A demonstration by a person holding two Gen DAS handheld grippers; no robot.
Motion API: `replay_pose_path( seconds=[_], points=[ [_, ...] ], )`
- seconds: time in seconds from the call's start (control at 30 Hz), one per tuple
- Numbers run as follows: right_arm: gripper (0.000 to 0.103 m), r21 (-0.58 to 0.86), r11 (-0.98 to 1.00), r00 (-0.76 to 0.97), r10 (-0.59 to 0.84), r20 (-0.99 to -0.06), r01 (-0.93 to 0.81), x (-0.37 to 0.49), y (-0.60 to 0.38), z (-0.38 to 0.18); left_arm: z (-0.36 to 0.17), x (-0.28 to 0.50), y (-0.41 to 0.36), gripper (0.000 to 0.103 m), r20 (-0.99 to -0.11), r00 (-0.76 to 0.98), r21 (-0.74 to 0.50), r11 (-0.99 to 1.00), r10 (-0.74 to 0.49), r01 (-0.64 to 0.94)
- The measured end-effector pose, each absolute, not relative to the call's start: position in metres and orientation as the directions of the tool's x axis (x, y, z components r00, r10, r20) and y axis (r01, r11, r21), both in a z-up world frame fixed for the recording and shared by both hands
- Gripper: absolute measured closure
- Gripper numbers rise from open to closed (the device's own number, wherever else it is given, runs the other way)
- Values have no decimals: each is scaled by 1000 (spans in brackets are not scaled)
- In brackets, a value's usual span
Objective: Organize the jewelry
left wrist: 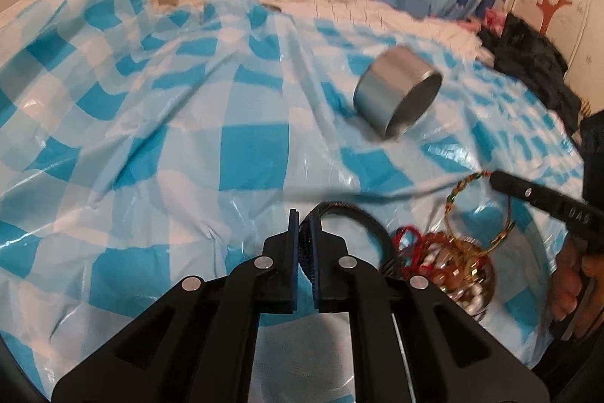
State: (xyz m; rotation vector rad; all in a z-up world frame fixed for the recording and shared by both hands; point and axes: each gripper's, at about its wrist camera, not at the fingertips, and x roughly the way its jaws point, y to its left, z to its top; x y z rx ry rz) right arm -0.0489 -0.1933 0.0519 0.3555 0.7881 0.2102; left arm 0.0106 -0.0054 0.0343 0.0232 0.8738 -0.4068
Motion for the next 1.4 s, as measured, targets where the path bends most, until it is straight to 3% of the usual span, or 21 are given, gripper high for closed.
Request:
replay_pose_path(
  seconds=[0.13, 0.17, 0.2, 0.3, 0.43, 0.6, 0.83, 0.9, 0.93, 1.1, 1.27, 1.4],
  points=[
    [99, 365, 931, 642, 275, -716, 9, -42, -196, 38, 19, 14, -11, 99, -798, 525, -111, 929, -295, 353],
    [94, 360, 933, 645, 261, -718, 23, -42, -198, 37, 19, 15, -10, 99, -800, 524, -110, 930, -293, 351],
    [79, 358, 933, 648, 255, -718, 29, -43, -199, 38, 20, 15, -10, 99, -798, 528, -110, 932, -290, 346],
    [60, 368, 929, 682, 239, -691, 48, -46, -206, 43, 29, 12, -8, 98, -767, 589, -60, 943, -254, 328],
    [50, 289, 955, 743, 143, -654, 71, -40, -205, 56, 35, 14, -5, 81, -746, 613, -79, 949, -258, 304],
    [45, 177, 982, 759, 68, -647, 63, 3, -205, 57, 34, 18, -13, 76, -754, 597, -98, 946, -274, 310],
    [49, 216, 976, 745, 113, -658, 42, 66, -224, 44, 38, 15, -14, 66, -744, 601, -116, 942, -292, 313],
    [92, 223, 974, 715, 135, -686, 30, 76, -224, 41, 38, 14, -16, 64, -744, 600, -115, 941, -293, 317],
    [97, 231, 973, 708, 147, -690, 24, 76, -224, 41, 38, 14, -17, 63, -745, 598, -116, 940, -296, 321],
    [98, 321, 947, 634, 237, -736, 18, 63, -221, 53, 43, 12, -23, 58, -738, 602, -112, 936, -303, 334],
    [96, 508, 862, 531, 427, -732, 7, 47, -224, 65, 45, 10, -18, 53, -737, 606, -120, 940, -301, 320],
    [92, 557, 827, 496, 453, -741, 76, 42, -226, 51, 43, 12, -16, 50, -743, 597, -139, 942, -304, 306]
  ],
)
